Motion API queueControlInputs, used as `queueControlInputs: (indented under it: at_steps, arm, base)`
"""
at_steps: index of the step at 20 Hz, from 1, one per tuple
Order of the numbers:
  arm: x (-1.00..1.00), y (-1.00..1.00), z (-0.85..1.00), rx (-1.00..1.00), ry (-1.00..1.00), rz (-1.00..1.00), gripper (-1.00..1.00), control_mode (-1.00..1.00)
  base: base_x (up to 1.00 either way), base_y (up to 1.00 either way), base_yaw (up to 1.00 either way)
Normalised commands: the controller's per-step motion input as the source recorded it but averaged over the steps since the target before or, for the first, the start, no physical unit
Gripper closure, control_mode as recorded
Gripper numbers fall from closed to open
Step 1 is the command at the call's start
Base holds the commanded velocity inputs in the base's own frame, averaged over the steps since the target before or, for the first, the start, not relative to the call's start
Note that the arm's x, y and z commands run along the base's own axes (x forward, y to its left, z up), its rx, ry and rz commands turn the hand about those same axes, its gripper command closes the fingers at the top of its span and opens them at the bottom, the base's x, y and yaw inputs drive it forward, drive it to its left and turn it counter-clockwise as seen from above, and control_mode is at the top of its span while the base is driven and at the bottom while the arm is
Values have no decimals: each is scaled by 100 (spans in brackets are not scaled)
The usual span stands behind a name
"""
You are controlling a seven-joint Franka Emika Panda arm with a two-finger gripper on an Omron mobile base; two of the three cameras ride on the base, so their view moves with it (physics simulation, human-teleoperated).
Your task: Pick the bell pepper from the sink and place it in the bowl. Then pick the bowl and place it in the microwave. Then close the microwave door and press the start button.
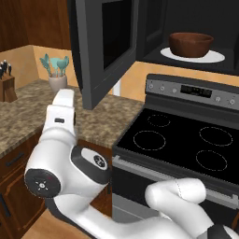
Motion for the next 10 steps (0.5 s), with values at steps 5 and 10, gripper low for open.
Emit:
queueControlInputs:
  at_steps: [5, 10]
  arm:
    - [84, 42, -29, -9, 0, -7, -100, -100]
    - [76, 41, -11, -6, 0, -12, -100, -100]
  base:
    - [0, 0, 0]
    - [0, 0, 0]
